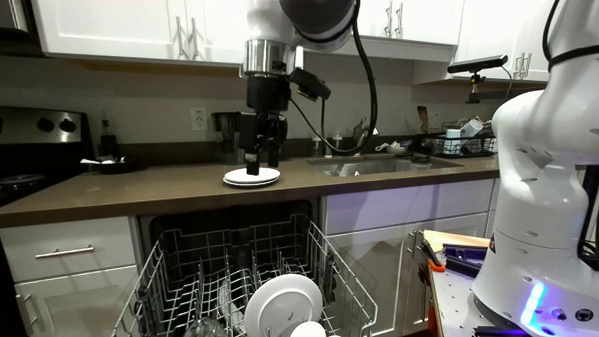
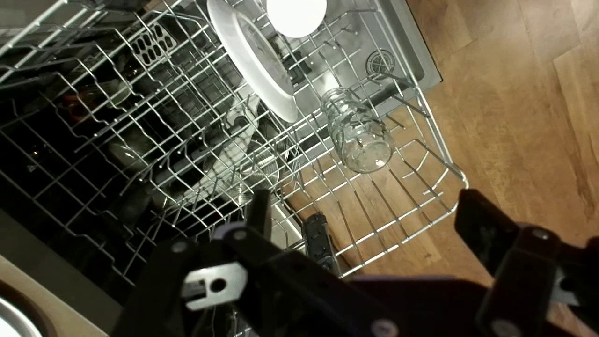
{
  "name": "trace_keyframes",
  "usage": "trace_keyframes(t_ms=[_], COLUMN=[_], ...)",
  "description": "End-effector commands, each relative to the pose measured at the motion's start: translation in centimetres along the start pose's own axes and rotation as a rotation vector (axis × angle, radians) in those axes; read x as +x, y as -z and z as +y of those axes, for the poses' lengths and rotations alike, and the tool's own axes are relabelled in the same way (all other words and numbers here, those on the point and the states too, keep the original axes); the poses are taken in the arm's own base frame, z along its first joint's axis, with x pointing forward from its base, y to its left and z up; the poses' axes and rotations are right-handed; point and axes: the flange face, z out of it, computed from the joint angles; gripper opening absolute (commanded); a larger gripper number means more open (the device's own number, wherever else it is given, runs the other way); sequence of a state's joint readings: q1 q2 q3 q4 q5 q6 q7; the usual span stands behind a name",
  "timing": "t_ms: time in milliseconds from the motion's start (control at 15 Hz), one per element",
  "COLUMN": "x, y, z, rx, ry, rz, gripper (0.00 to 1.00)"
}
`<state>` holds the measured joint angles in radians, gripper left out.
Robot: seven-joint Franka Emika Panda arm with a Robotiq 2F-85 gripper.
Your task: Remove the white plate from the dishwasher and place it on the countertop, move the glass jar backwards, move the white mug to the left
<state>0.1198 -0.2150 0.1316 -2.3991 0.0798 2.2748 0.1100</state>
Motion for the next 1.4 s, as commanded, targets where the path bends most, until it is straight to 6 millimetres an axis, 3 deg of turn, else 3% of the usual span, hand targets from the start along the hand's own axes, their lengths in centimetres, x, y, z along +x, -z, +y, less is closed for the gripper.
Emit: trace_keyframes(t_ms=[0, 333, 667, 733, 800, 1133, 1333], x=[0.4, 0.5, -0.7, -0.8, -0.7, -0.7, -0.8], y=[-2.1, -7.1, -14.1, -14.5, -13.2, -17.4, -20.2], z=[3.2, 4.5, 4.5, 4.7, 4.6, 4.4, 3.7], rx=[0.033, 0.122, 0.156, 0.156, 0.14, 0.188, 0.233], ry=[0.093, 0.244, 0.237, 0.215, 0.231, 0.244, 0.454], rz=[-0.004, -0.011, -0.129, -0.148, -0.139, -0.209, -0.215], gripper=[1.0, 1.0, 1.0, 1.0, 1.0, 1.0, 1.0])
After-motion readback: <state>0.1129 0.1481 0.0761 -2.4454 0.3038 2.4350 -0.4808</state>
